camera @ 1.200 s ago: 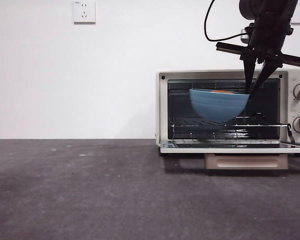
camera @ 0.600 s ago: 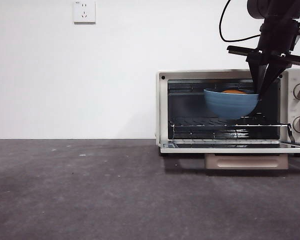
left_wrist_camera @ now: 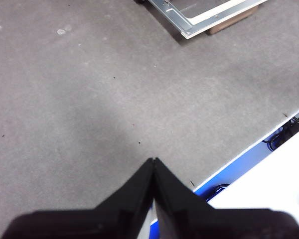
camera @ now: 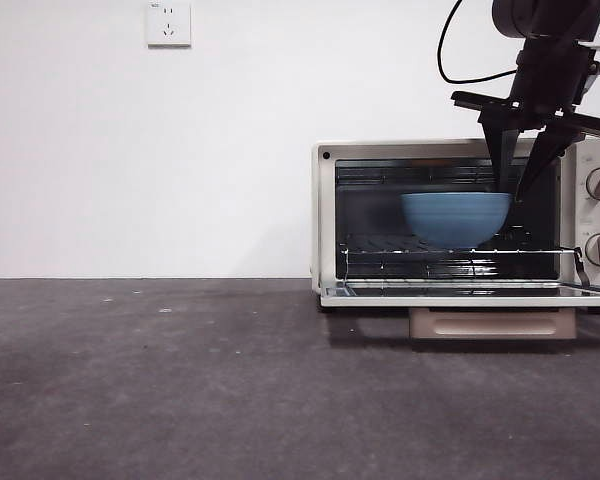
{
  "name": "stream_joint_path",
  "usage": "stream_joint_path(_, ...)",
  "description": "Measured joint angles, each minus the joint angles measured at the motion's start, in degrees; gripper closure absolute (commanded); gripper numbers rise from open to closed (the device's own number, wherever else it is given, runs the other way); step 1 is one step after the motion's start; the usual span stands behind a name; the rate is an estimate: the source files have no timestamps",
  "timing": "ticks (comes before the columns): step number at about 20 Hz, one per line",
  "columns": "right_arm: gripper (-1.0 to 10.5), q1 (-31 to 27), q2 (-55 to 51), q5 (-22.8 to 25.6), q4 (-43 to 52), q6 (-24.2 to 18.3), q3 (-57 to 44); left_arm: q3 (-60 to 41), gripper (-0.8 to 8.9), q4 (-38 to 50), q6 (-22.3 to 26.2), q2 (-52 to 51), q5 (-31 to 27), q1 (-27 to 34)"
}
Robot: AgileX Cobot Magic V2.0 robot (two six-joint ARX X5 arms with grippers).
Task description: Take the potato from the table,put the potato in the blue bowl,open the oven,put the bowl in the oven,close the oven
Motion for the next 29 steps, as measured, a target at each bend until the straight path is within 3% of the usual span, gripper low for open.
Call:
stream_joint_path(8, 8.4, 0.0, 0.09, 0.17, -8.13, -7.78, 8.96, 0.0, 8.19, 0.0, 0.0, 0.0, 0.0, 0.0)
stream_joint_path(11, 8.5, 0.07, 0.09, 1.84, -14.86, -15.87, 16.7, 0.0, 8.19, 0.0, 0.0, 0.37, 0.0, 0.0)
stream_joint_path(15, 8.5, 1.11, -3.89, 9.16, -22.08, -28.96, 23.19, 0.0, 8.19, 0.35, 0.02, 3.82, 0.0, 0.0)
stream_joint_path(19, 8.5, 1.29, -15.39, 9.55, -22.14, -36.65, 23.96, 0.0, 8.2, 13.16, 2.71, 10.75, 1.95, 0.0)
stream_joint_path(23, 8.5, 1.27, -24.9, 8.85, -22.21, -42.56, 24.09, 0.0, 8.22, 29.79, 8.24, 21.27, 13.16, 4.0)
stream_joint_path(29, 9.2, 1.29, -37.35, 5.7, -22.21, -46.6, 24.06, 0.0, 8.22, 45.88, 10.1, 39.8, 52.96, 24.81)
